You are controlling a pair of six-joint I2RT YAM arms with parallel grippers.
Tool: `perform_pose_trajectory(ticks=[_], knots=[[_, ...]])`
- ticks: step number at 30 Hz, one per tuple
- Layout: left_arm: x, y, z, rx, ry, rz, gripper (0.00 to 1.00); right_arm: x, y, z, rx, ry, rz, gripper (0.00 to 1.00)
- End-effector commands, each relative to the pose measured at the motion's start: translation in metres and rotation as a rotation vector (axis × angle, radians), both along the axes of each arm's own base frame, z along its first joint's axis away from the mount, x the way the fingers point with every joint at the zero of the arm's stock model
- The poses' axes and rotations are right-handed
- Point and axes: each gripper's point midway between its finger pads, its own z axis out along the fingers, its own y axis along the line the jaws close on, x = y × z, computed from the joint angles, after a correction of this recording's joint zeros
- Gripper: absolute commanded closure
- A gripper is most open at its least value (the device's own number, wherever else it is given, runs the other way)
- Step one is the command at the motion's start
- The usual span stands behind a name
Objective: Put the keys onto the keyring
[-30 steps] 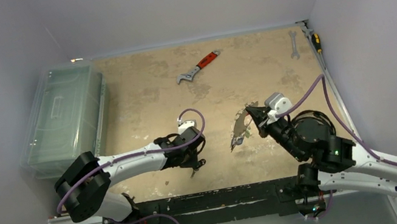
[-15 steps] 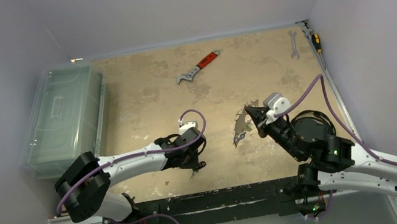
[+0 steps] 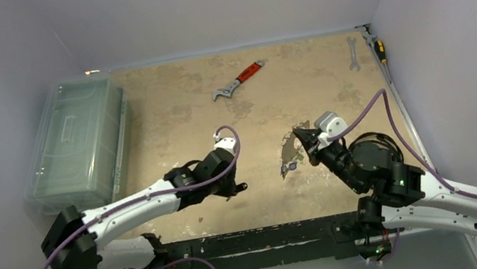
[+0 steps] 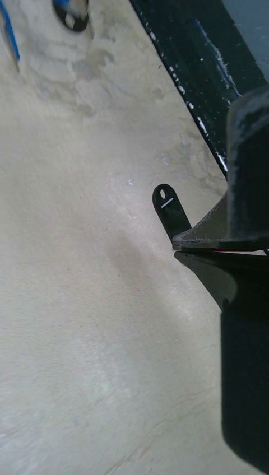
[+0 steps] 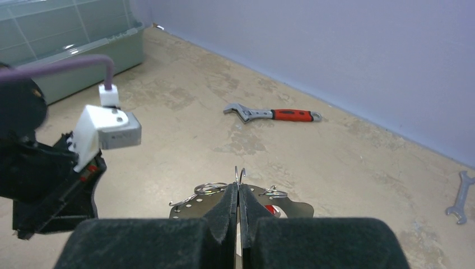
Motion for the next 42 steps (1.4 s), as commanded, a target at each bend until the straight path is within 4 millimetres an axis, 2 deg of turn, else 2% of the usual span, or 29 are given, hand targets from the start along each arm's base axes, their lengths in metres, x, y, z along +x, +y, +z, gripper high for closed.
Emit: perform_pose_trajectory(ticks=[1,2,6,8,11,13,16,21,25,27,28,30,31,32,34,37,42], knots=[[0.016,-0.012,0.059,-0.094,-0.244,-0.187,1.0,-0.005,0.004,0.035,0.111,-0.038,0.038,1.0],[0.016,-0.011,0.073,-0.122,-0.299,-0.217,1.0,-0.006,0.005,0.035,0.116,-0.037,0.046,1.0],[0.018,-0.006,0.108,-0.163,-0.471,-0.321,1.0,-0.009,0.011,0.034,0.127,-0.036,0.078,1.0],[0.026,0.002,0.123,-0.136,-0.546,-0.313,1.0,-0.009,0.013,0.033,0.126,-0.034,0.085,1.0],[0.039,0.015,0.13,-0.054,-0.607,-0.269,1.0,-0.01,0.016,0.032,0.13,-0.03,0.1,1.0],[0.05,0.026,0.129,-0.018,-0.619,-0.165,1.0,-0.011,0.019,0.033,0.134,-0.032,0.11,1.0],[0.049,0.027,0.105,0.018,-0.539,-0.137,1.0,-0.012,0.022,0.031,0.134,-0.023,0.121,1.0],[0.035,0.018,0.03,0.13,-0.307,-0.163,1.0,-0.012,0.026,0.025,0.129,-0.011,0.133,1.0],[0.029,0.012,0.0,0.162,-0.224,-0.182,1.0,-0.012,0.027,0.022,0.12,-0.006,0.135,1.0],[0.03,0.01,-0.004,0.164,-0.216,-0.181,1.0,-0.013,0.026,0.022,0.12,-0.004,0.134,1.0],[0.03,0.009,-0.004,0.164,-0.212,-0.183,0.95,-0.012,0.025,0.021,0.119,-0.003,0.132,1.0],[0.03,0.006,-0.001,0.158,-0.201,-0.174,0.65,-0.012,0.025,0.02,0.116,0.0,0.128,1.0],[0.029,0.006,0.0,0.152,-0.195,-0.167,0.55,-0.012,0.024,0.02,0.116,0.002,0.126,1.0],[0.029,0.006,0.001,0.148,-0.191,-0.154,0.47,-0.012,0.024,0.019,0.116,0.002,0.125,1.0],[0.028,0.01,0.003,0.146,-0.184,-0.118,0.39,-0.012,0.024,0.018,0.116,0.005,0.125,1.0],[0.025,0.017,0.005,0.151,-0.158,-0.067,0.4,-0.012,0.024,0.018,0.116,0.007,0.123,1.0],[0.017,0.017,0.002,0.123,-0.124,-0.059,0.65,-0.012,0.025,0.017,0.114,0.008,0.126,1.0]])
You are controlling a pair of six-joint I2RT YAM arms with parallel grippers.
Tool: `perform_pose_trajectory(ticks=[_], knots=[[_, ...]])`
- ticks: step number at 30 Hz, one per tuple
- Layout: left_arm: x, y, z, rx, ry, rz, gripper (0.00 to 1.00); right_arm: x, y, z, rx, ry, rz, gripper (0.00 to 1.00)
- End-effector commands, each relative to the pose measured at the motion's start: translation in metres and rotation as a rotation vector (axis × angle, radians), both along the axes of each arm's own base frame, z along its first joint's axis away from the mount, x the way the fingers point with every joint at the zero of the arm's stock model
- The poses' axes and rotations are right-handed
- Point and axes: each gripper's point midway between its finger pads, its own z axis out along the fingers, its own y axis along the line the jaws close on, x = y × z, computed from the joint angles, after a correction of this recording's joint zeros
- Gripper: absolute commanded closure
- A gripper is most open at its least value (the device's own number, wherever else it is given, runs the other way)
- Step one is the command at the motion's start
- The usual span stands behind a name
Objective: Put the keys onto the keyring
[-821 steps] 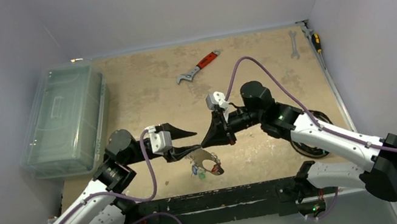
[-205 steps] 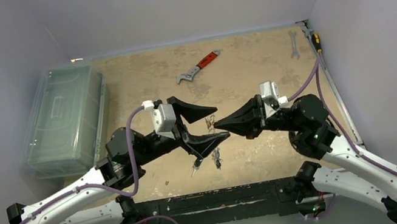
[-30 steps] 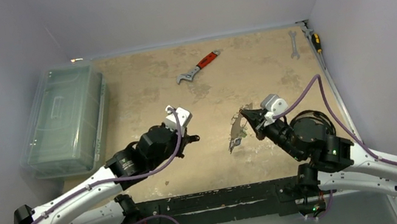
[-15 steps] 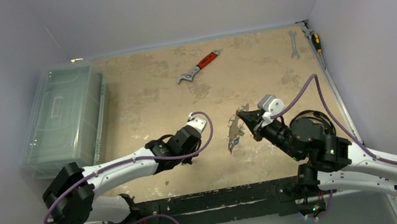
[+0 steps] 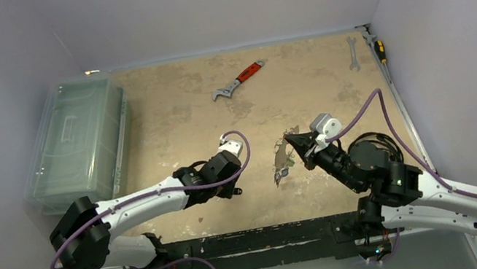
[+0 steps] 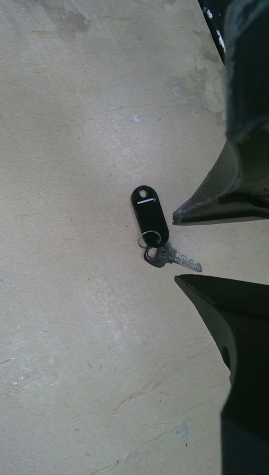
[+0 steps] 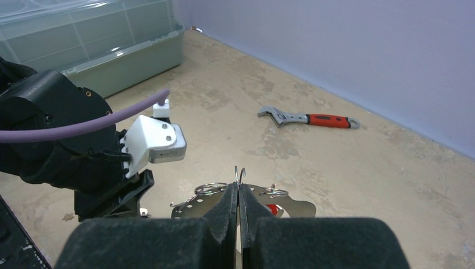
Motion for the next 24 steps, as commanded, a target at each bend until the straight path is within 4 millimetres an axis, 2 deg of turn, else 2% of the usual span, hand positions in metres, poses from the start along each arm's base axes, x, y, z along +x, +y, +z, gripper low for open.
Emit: perform_pose_trajectory(ticks=[1,8,11,16,24], knots=[[-0.003,-0.006,0.011,-0.063,0.013,0.036,0.66,-0.001,0.003,0.019,0.073,-0.019,0.005,1.0],[-0.001,-0.018,0.002,-0.083,0.027,0.009,0.64,0.0,0.005,0.016,0.063,-0.014,0.009,1.0],[0.001,-0.016,-0.004,-0.049,0.019,-0.001,0.64,-0.001,0.004,0.017,0.064,-0.013,0.008,1.0],[0.004,-0.015,-0.015,0.0,0.02,-0.015,0.68,-0.001,0.002,0.017,0.063,-0.014,0.005,1.0],[0.01,-0.017,-0.021,0.018,0.008,-0.02,0.76,-0.001,0.002,0.016,0.06,-0.011,0.003,1.0]])
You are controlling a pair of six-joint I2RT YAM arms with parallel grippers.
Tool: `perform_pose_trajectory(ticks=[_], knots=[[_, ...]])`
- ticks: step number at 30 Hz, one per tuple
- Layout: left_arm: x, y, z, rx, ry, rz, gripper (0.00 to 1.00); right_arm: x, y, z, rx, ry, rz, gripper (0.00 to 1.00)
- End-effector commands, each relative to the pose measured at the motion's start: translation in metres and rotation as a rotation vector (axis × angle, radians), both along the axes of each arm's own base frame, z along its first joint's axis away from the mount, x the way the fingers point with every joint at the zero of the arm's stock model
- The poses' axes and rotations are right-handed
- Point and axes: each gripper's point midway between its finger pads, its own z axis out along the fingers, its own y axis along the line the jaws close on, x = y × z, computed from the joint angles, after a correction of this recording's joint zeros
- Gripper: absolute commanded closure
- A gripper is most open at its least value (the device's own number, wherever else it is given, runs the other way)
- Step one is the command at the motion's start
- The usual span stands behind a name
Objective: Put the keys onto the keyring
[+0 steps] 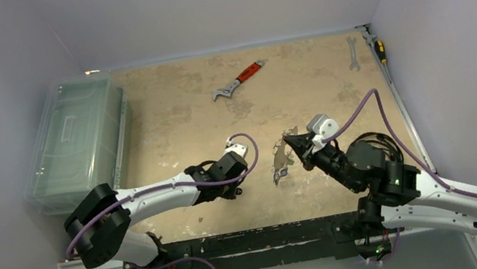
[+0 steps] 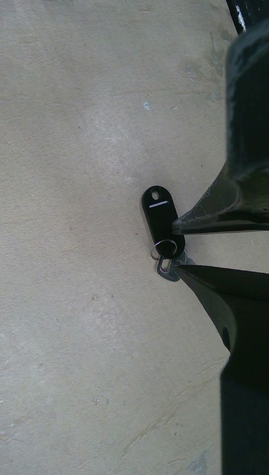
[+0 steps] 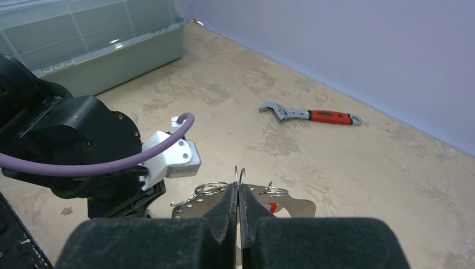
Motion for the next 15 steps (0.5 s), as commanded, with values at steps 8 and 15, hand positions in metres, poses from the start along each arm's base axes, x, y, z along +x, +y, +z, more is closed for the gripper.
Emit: perform_pose_trajectory(ticks=[8,15], knots=[[0.011,-0.0111,-0.001,-0.009,-0.037,-0.016,0.79,-0.0012,-0.0011,0.0205,0.077,-0.02,-0.003,1.0],[0.012,-0.0109,-0.0015,-0.004,-0.041,-0.016,0.91,-0.001,-0.0008,0.0186,0.072,-0.018,-0.003,1.0]])
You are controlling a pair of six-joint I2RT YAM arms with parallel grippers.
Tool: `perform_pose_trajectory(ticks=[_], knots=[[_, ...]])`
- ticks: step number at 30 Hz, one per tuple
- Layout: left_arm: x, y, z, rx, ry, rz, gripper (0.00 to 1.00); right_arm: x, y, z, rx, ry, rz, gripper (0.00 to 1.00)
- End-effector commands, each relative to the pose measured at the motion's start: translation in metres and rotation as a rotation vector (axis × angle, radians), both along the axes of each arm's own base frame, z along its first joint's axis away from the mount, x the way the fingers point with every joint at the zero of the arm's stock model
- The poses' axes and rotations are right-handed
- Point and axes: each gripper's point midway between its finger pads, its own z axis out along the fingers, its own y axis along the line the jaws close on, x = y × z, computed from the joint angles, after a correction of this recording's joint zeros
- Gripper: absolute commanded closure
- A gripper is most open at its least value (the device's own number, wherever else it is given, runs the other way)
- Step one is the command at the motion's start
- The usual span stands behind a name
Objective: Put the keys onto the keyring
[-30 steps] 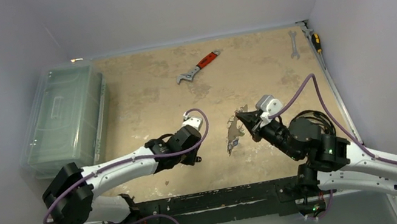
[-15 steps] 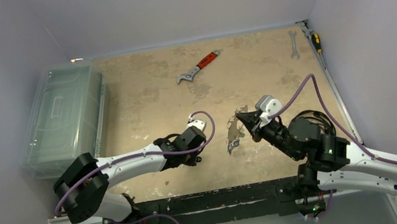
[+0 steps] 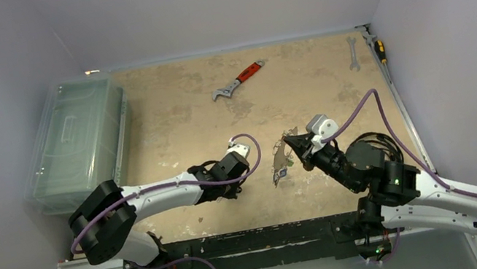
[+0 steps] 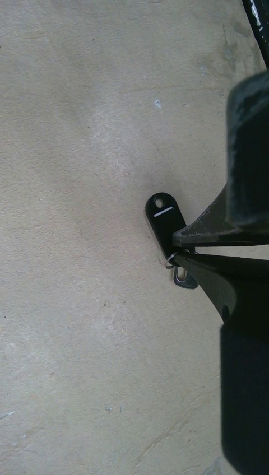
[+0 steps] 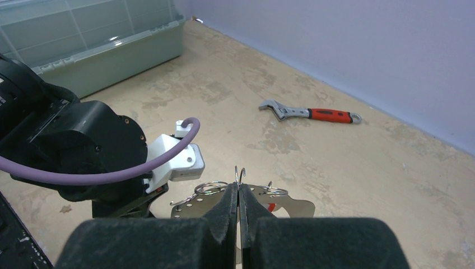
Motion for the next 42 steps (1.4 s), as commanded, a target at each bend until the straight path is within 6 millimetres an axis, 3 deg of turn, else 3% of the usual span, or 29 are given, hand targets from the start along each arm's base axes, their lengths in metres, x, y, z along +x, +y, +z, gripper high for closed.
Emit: perform_pose_trajectory(ticks=[1,3,9,24,32,37,42], knots=[[0.008,-0.007,0.006,-0.014,-0.033,-0.004,0.95,-0.001,0.0,0.02,0.079,-0.02,-0.003,1.0],[0.008,-0.006,0.006,-0.014,-0.034,-0.004,1.0,-0.001,0.0,0.02,0.078,-0.02,-0.003,1.0],[0.007,-0.007,0.017,-0.037,-0.044,-0.007,1.0,-0.001,-0.001,0.02,0.079,-0.019,-0.006,1.0],[0.005,-0.019,0.088,-0.211,-0.143,-0.109,1.0,0.0,0.001,0.021,0.079,-0.022,-0.003,1.0],[-0.004,-0.027,0.138,-0.353,-0.245,-0.253,1.0,-0.002,0.005,0.022,0.081,-0.03,0.023,1.0],[-0.021,-0.03,0.179,-0.492,-0.352,-0.416,1.0,-0.007,0.011,0.026,0.098,-0.041,0.063,1.0],[-0.044,-0.031,0.206,-0.554,-0.44,-0.614,1.0,-0.015,0.025,0.027,0.081,-0.059,0.149,1.0]])
